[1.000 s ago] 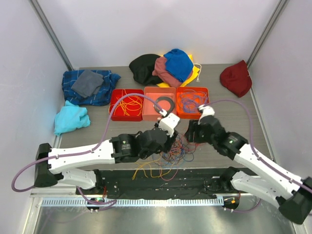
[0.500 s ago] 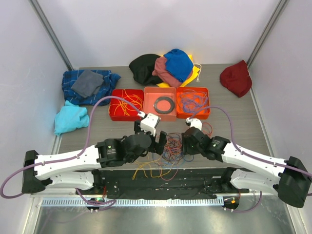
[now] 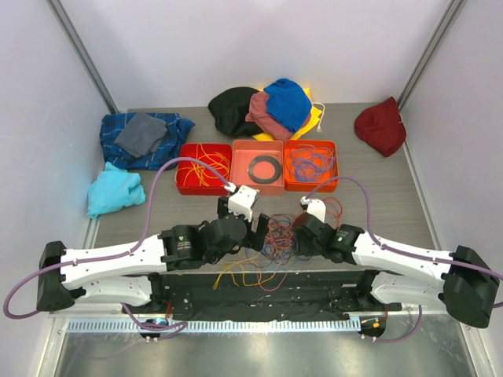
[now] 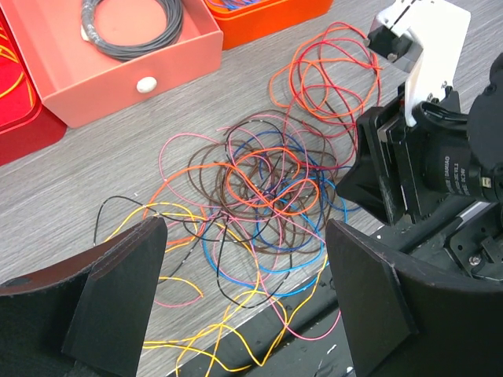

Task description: Untangle the cables

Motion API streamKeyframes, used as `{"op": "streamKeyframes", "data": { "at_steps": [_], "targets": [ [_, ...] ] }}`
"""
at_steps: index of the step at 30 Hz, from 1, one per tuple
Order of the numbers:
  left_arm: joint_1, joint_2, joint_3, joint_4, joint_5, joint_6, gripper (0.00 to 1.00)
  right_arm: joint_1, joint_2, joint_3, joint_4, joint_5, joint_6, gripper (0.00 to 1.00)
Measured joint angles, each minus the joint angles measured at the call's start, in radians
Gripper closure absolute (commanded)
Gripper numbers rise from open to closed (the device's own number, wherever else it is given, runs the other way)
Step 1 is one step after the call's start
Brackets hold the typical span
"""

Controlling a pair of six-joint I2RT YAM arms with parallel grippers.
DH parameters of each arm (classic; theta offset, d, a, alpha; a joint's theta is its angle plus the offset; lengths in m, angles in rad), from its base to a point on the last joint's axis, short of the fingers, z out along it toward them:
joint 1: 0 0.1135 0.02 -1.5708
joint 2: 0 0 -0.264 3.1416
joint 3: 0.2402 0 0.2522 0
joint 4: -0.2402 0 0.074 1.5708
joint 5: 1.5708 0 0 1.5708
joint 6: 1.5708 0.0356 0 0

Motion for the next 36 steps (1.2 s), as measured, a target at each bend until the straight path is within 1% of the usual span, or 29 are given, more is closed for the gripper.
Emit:
{"op": "streamKeyframes", "data": {
  "at_steps": [10,13,20,27,29,30,32,33,36],
  "targets": [
    [0.006,-0.001,-0.029,0.005,0.003,-0.005,0.13,0.031,0.070,-0.004,0.039,0.003,0.021,0.61],
    [0.006,-0.003,-0.035,0.005,0.004,-0.011,0.13,0.031,0.096,-0.004,0.050,0.004,0.021,0.64],
    [0.007,-0.006,-0.041,0.005,0.005,-0.022,0.13,0.031,0.122,-0.021,0.077,0.008,0.026,0.77],
    [0.010,-0.006,-0.042,0.006,0.009,-0.022,0.14,0.031,0.123,-0.032,0.093,0.008,0.037,0.80],
    [0.011,-0.006,-0.042,0.006,0.010,-0.022,0.14,0.031,0.123,-0.034,0.098,0.008,0.039,0.85],
    [0.011,-0.006,-0.042,0.006,0.010,-0.023,0.14,0.031,0.123,-0.035,0.100,0.008,0.040,0.89],
    [0.011,-0.006,-0.042,0.006,0.010,-0.023,0.14,0.031,0.123,-0.038,0.101,0.008,0.042,0.94],
    [0.011,-0.006,-0.042,0.006,0.010,-0.023,0.14,0.031,0.121,-0.038,0.102,0.009,0.043,0.99],
    [0.011,-0.006,-0.042,0.006,0.010,-0.023,0.14,0.032,0.091,-0.037,0.089,0.015,0.046,0.99]
  ]
}}
